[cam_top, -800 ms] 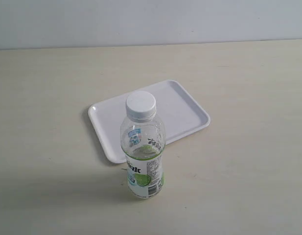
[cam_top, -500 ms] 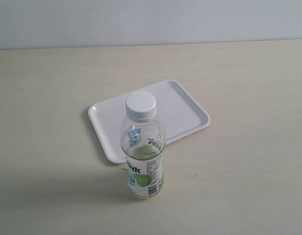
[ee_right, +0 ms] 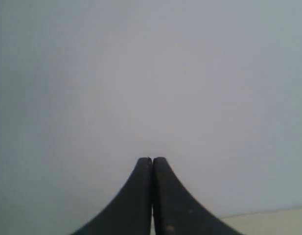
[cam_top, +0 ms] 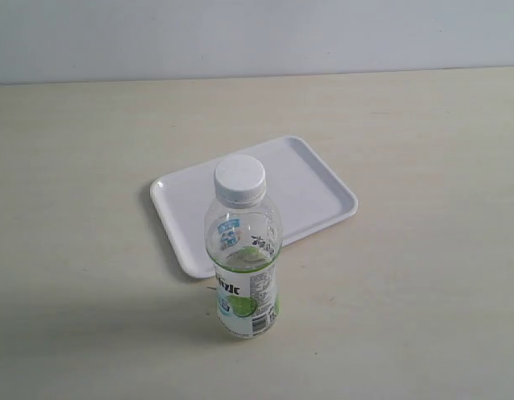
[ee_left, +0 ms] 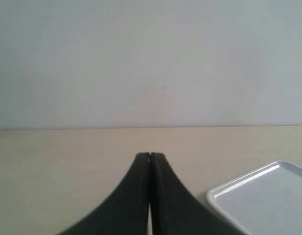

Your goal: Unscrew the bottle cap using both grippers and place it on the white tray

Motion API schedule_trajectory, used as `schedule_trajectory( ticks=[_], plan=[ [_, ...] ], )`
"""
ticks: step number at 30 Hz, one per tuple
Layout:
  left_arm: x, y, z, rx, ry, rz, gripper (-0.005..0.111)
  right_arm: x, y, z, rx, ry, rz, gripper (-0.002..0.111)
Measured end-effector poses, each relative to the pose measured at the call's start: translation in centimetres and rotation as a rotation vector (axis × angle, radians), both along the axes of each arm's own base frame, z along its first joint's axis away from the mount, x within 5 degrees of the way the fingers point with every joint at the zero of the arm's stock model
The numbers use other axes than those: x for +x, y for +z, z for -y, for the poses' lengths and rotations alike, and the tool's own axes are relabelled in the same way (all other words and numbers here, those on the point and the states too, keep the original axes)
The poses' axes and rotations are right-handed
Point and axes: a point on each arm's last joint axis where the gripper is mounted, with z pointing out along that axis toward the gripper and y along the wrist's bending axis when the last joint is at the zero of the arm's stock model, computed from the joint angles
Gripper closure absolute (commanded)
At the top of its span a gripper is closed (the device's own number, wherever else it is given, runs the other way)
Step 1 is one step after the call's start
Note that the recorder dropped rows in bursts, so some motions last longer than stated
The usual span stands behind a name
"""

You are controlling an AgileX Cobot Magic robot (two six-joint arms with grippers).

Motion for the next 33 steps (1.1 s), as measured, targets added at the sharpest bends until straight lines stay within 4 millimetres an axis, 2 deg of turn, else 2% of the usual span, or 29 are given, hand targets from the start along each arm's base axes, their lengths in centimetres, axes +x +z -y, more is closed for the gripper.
schedule_trajectory(
  ticks=[4, 7, 13, 19, 21, 25, 28, 33],
  plan=[
    [0.0, 0.0, 0.0, 0.0, 0.0, 0.0, 0.107, 2.9, -1.3, -0.9, -0.152, 0.1, -0.258, 0.108],
    [0.0, 0.0, 0.0, 0.0, 0.0, 0.0, 0.107, 6.3, -2.8, -1.3, -0.214, 0.193, -0.497, 0.108],
    [0.0, 0.0, 0.0, 0.0, 0.0, 0.0, 0.107, 10.6, -6.6, -1.9, -0.327, 0.363, -0.76, 0.108],
    [0.0, 0.0, 0.0, 0.0, 0.0, 0.0, 0.107, 13.2, -10.4, -2.8, -0.471, 0.58, -0.823, 0.106],
    [0.0, 0.0, 0.0, 0.0, 0.0, 0.0, 0.107, 13.7, -11.7, -3.1, -0.504, 0.647, -0.823, 0.099],
    [0.0, 0.0, 0.0, 0.0, 0.0, 0.0, 0.107, 13.9, -13.3, -3.7, -0.572, 0.753, -0.755, 0.076],
    [0.0, 0.0, 0.0, 0.0, 0.0, 0.0, 0.107, 14.0, -13.7, -4.2, -0.59, 0.811, -0.669, 0.062],
    [0.0, 0.0, 0.0, 0.0, 0.0, 0.0, 0.107, 13.8, -13.5, -4.9, -0.581, 0.89, -0.558, 0.047]
  ],
)
